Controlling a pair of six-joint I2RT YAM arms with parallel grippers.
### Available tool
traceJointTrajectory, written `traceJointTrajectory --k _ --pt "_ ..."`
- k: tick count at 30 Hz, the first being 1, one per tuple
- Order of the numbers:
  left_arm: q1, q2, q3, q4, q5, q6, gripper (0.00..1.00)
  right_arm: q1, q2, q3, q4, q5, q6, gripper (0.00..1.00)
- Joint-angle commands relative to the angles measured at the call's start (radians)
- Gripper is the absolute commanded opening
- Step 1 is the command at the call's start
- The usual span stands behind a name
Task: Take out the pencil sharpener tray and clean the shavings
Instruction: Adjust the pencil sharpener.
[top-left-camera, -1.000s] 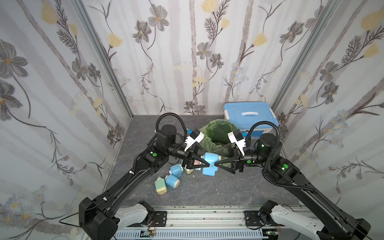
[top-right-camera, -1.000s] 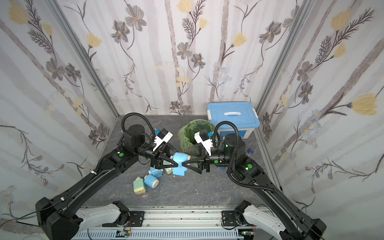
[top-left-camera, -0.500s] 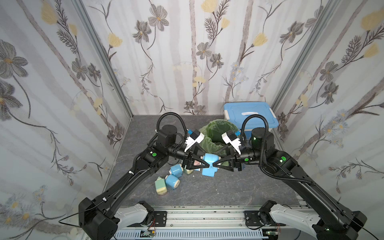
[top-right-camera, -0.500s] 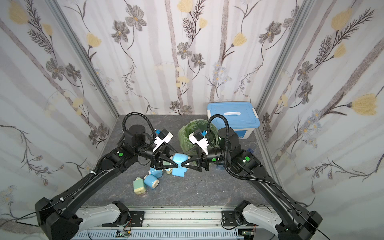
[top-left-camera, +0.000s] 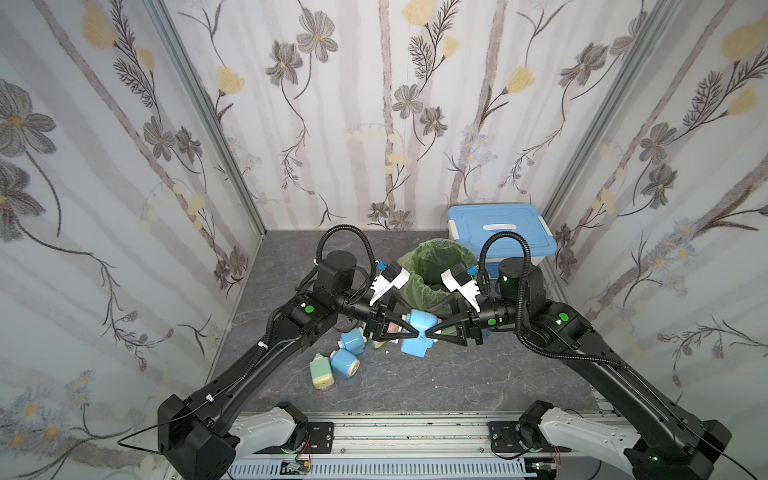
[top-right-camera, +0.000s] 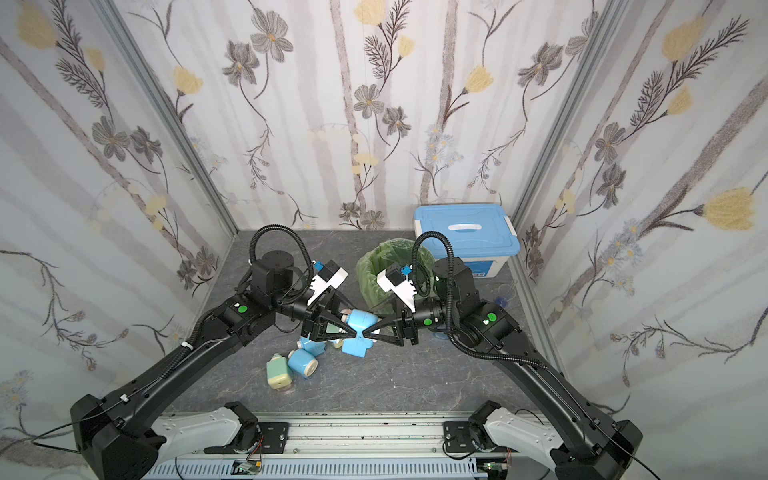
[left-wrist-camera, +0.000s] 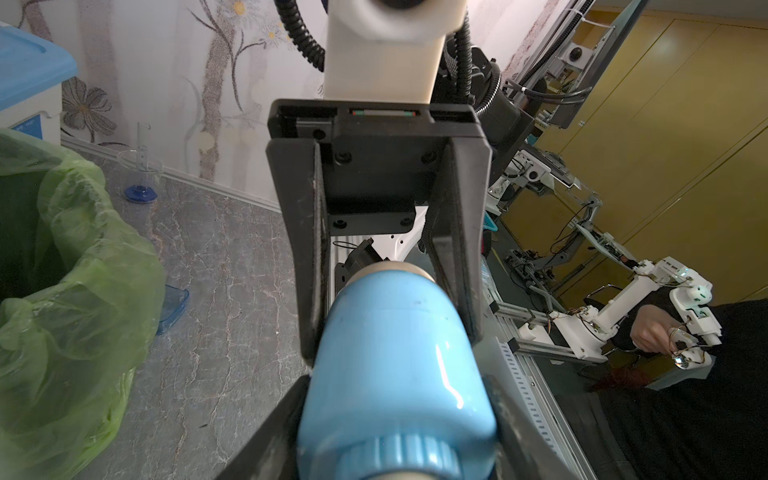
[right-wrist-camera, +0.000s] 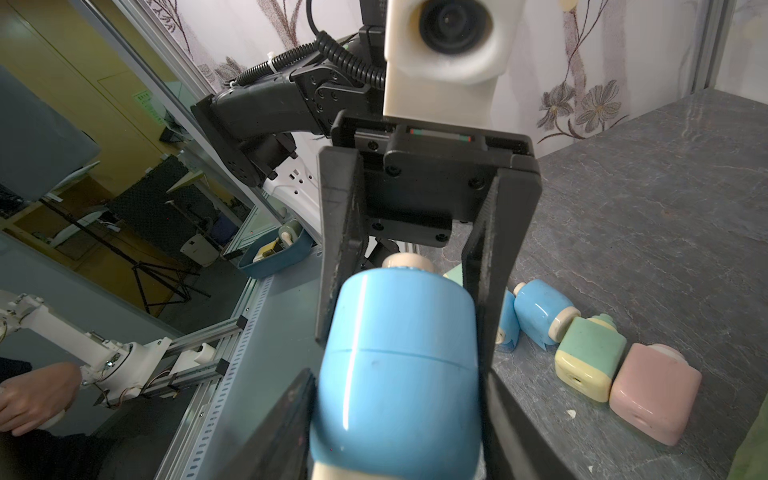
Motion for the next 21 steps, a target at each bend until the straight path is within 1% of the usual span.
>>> traceJointTrajectory --k 1,10,21 --pt "0.001 -0.002 0.015 0.080 0.013 0.018 0.41 0.005 0.003 -0.007 -0.001 -0.078 -0.030 0.59" --pt "0.001 -0.004 0.016 0.067 0.011 0.026 0.41 0.010 0.010 -0.007 0.014 -0.092 -0.021 0.70" --pt "0.001 -0.007 0.014 0.069 0.008 0.025 0.41 0.027 0.032 0.006 0.015 -0.078 -0.028 0.71"
